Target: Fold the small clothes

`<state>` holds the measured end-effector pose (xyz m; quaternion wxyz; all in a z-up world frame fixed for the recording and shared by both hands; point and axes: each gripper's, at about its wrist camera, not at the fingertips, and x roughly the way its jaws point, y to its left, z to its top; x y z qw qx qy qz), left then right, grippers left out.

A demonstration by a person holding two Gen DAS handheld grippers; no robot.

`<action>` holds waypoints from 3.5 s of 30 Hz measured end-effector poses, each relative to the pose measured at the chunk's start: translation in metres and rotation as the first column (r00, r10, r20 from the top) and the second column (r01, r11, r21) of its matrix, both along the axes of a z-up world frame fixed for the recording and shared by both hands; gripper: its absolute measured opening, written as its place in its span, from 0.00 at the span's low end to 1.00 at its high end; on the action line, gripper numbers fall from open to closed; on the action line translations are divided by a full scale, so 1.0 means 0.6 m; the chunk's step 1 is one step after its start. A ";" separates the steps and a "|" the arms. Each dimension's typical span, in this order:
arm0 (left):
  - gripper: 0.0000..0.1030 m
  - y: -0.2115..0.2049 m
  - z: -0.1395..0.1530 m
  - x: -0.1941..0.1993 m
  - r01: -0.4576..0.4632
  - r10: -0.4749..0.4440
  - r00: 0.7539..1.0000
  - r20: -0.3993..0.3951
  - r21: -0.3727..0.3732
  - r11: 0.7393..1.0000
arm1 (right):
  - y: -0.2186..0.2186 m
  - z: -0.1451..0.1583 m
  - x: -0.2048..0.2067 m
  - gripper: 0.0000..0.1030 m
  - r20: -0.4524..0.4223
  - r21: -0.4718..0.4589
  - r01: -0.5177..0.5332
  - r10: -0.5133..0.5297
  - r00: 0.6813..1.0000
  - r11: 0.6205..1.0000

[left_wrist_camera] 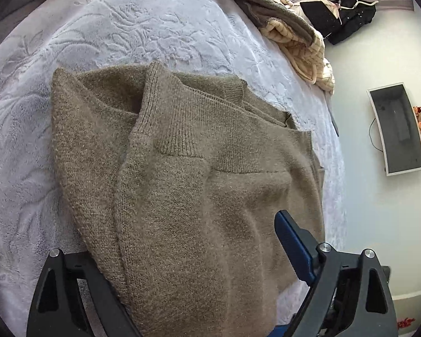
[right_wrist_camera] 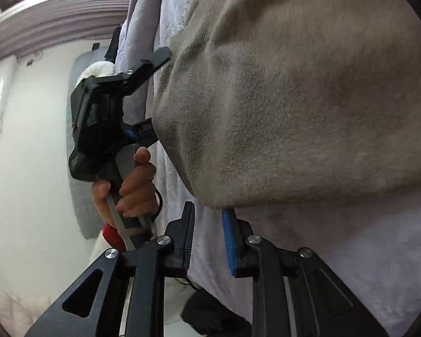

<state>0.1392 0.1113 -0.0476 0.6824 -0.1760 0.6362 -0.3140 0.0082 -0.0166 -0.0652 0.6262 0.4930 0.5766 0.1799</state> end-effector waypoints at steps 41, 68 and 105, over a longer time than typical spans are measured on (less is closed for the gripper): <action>0.16 -0.559 0.102 -0.184 0.213 -0.399 0.879 0.263 0.533 0.819 | -0.350 -0.038 -0.117 0.06 0.075 -0.119 0.346 -0.339 0.938 0.931; 0.84 -0.293 0.090 -0.128 -0.098 -0.090 0.938 0.334 0.506 0.857 | -0.463 -0.026 -0.009 0.26 0.141 0.048 0.375 -0.378 0.915 0.926; 0.94 -0.284 0.010 -0.258 0.117 -0.263 0.941 0.214 0.523 0.844 | -0.406 0.002 -0.131 0.08 0.046 -0.487 0.046 -0.027 0.999 0.872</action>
